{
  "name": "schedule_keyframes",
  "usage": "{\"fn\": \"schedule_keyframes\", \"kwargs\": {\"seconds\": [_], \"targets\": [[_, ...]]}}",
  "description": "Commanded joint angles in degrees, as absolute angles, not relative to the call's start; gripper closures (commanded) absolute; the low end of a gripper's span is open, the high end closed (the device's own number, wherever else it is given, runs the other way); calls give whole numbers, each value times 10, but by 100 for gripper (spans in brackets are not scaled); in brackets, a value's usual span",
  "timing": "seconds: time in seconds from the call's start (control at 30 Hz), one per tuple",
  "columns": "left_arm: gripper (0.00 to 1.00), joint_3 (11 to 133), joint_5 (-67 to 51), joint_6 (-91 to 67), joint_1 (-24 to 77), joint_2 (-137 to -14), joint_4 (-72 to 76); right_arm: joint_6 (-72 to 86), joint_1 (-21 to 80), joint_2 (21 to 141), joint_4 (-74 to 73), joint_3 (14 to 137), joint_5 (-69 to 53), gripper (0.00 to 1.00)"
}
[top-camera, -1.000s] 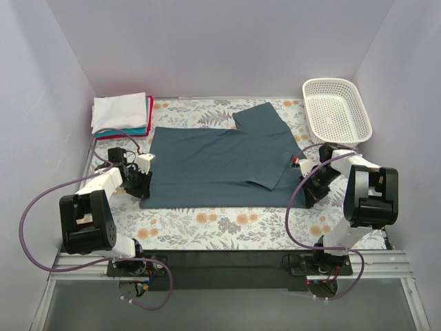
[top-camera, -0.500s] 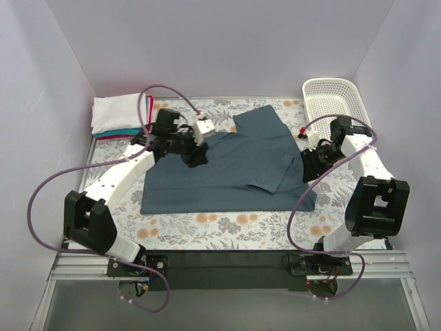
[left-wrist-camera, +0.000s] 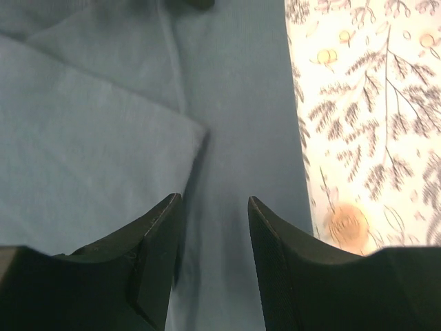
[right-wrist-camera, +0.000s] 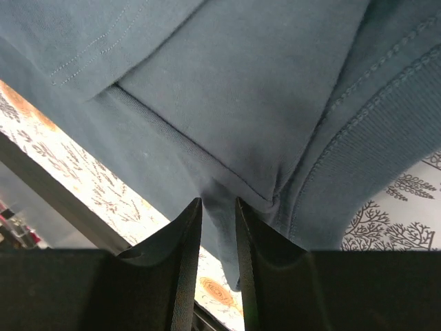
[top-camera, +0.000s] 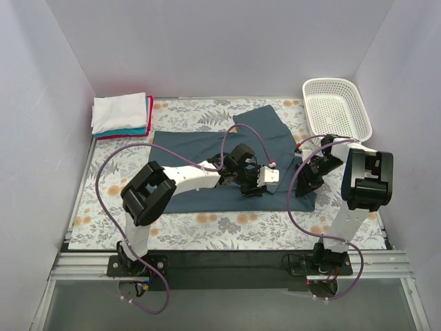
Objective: Fold and stack the t-shirts
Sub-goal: Fold the tshirt
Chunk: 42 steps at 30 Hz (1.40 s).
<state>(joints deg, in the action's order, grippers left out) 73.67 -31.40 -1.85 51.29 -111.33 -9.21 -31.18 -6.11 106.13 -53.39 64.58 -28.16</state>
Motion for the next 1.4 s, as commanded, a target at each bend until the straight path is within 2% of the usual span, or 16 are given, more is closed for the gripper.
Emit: {"fn": "schedule_keyframes", "kwargs": {"seconds": [0.0,0.57,0.93,1.13,1.2,1.37], "targets": [[58,775,-307,-2,526,-1121,-19,-303,-72,1059,-509,642,-289,68],[66,815,-318,58,551,-1191,-18,-311,-78,1053,-511,628,-303,68],[65,801,-308,74,553,-1201,-23,-318,-82,1059,-512,627,-295,67],[79,801,-302,71,552,-1204,-20,-320,-82,1059,-512,623,-293,67],[81,802,-297,74,553,-1207,-18,-320,-83,1059,-512,623,-293,68],[73,803,-301,77,552,-1209,-18,-321,-83,1061,-511,621,-294,67]]}}
